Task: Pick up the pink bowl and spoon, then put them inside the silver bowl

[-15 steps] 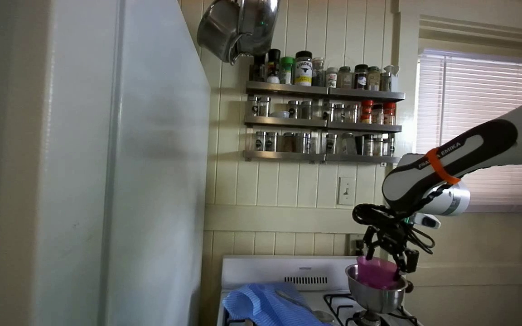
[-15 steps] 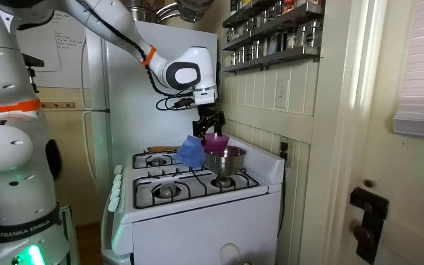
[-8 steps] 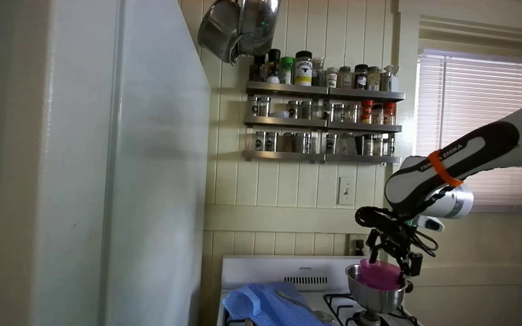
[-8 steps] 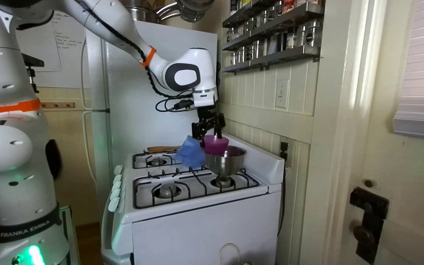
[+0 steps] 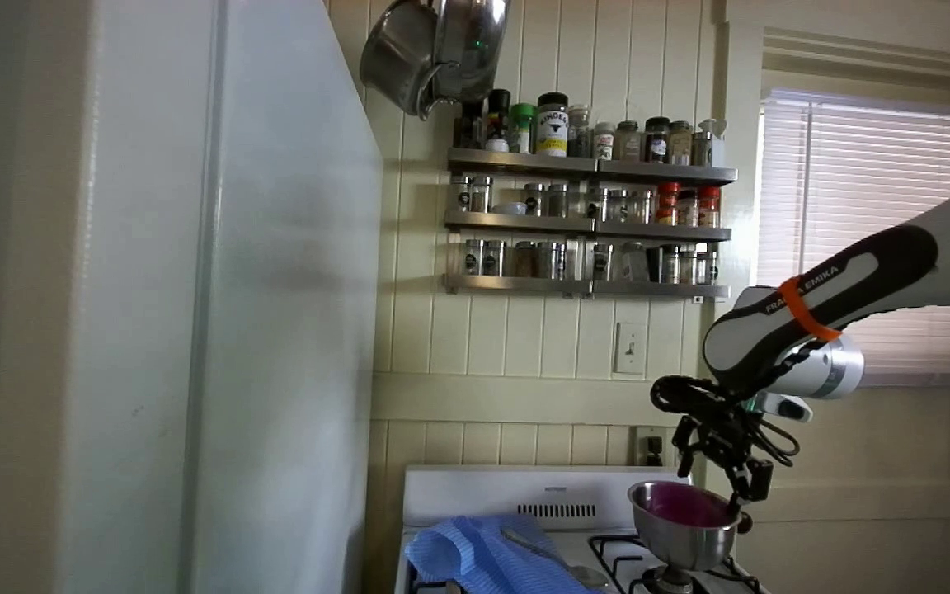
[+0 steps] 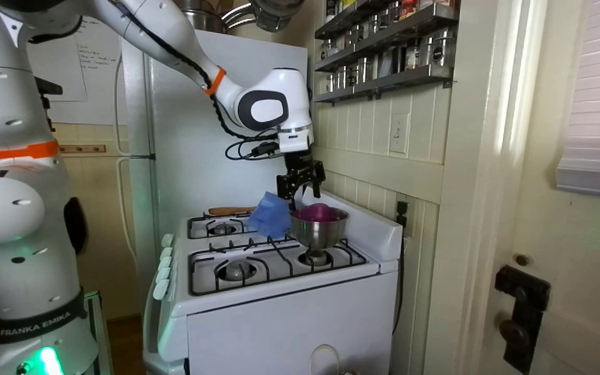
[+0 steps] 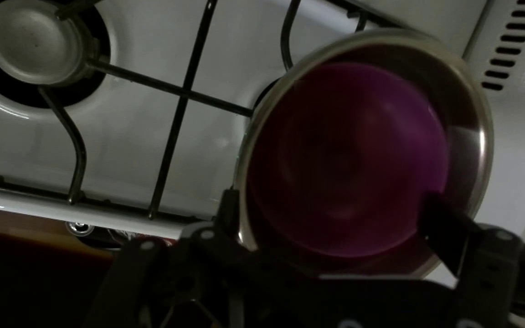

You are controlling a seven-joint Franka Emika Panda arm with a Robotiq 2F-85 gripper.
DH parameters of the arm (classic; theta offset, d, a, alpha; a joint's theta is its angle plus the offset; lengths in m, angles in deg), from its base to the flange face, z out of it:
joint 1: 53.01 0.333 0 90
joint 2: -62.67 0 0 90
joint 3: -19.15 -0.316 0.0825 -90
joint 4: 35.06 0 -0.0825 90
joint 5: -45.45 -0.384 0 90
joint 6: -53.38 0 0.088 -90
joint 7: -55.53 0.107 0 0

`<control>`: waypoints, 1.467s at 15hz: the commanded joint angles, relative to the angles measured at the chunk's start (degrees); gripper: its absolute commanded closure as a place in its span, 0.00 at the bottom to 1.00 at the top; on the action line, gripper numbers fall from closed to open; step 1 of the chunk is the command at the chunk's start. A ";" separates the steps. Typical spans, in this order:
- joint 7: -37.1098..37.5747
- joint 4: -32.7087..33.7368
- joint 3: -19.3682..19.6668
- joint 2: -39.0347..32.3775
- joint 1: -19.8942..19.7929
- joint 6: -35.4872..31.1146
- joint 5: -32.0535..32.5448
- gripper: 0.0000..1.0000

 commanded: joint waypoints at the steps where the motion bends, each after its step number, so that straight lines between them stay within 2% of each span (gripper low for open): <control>1: -1.33 1.26 0.04 -1.64 0.53 -0.59 -0.61 0.00; 3: -7.80 1.75 -0.72 -1.13 1.89 0.76 0.35 0.00; 6: -9.80 1.62 -2.84 1.00 3.10 2.91 5.60 0.00; 11: -18.46 2.65 -5.98 0.82 6.27 6.52 6.96 0.00; 22: -44.27 4.82 -7.70 -3.71 8.62 8.54 12.26 0.00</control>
